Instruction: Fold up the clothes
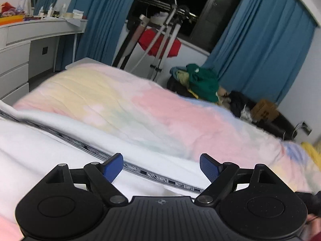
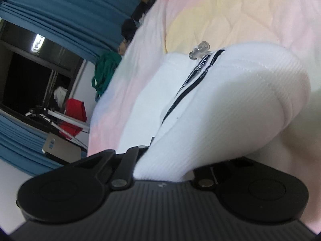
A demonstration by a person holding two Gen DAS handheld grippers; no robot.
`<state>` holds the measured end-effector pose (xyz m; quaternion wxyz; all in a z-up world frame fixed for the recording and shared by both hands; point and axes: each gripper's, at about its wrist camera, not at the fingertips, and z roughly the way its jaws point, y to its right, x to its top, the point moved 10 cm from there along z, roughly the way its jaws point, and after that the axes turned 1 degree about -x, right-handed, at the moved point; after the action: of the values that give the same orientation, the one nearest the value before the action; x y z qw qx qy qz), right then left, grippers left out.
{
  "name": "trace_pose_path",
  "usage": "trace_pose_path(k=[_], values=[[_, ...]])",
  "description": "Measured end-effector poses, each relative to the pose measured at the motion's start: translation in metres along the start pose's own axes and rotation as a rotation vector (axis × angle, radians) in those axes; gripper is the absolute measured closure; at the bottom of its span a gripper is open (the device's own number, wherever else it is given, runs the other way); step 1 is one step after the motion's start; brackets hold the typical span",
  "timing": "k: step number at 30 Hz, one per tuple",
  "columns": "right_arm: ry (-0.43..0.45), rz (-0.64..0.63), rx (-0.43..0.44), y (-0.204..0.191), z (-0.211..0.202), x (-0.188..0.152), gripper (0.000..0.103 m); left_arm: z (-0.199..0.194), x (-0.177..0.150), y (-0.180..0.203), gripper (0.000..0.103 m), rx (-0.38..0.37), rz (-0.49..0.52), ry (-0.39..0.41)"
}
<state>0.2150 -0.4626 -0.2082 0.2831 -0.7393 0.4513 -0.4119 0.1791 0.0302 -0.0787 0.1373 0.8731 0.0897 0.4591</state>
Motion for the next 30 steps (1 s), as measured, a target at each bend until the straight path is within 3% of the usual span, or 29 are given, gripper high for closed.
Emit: trace_pose_path(k=[3, 8, 13, 21, 25, 30], values=[[0.019, -0.026, 0.001, -0.006, -0.005, 0.003, 0.087, 0.033, -0.034, 0.01, 0.018, 0.035, 0.116, -0.033], [0.062, -0.071, 0.006, -0.021, -0.011, 0.005, 0.087, 0.055, -0.08, 0.016, 0.015, 0.081, 0.297, -0.088], [0.123, -0.13, 0.028, -0.038, -0.023, 0.007, 0.087, 0.062, -0.087, 0.011, 0.012, 0.082, 0.286, -0.116], [0.15, -0.197, 0.018, -0.051, -0.024, 0.005, 0.087, 0.076, -0.082, 0.003, 0.011, 0.1, 0.311, -0.177], [0.192, -0.304, -0.003, -0.065, -0.03, 0.003, 0.087, 0.072, -0.077, 0.003, 0.011, 0.11, 0.314, -0.21], [0.292, -0.551, -0.065, -0.097, -0.046, -0.009, 0.087, 0.062, -0.062, 0.0, 0.011, 0.1, 0.31, -0.236]])
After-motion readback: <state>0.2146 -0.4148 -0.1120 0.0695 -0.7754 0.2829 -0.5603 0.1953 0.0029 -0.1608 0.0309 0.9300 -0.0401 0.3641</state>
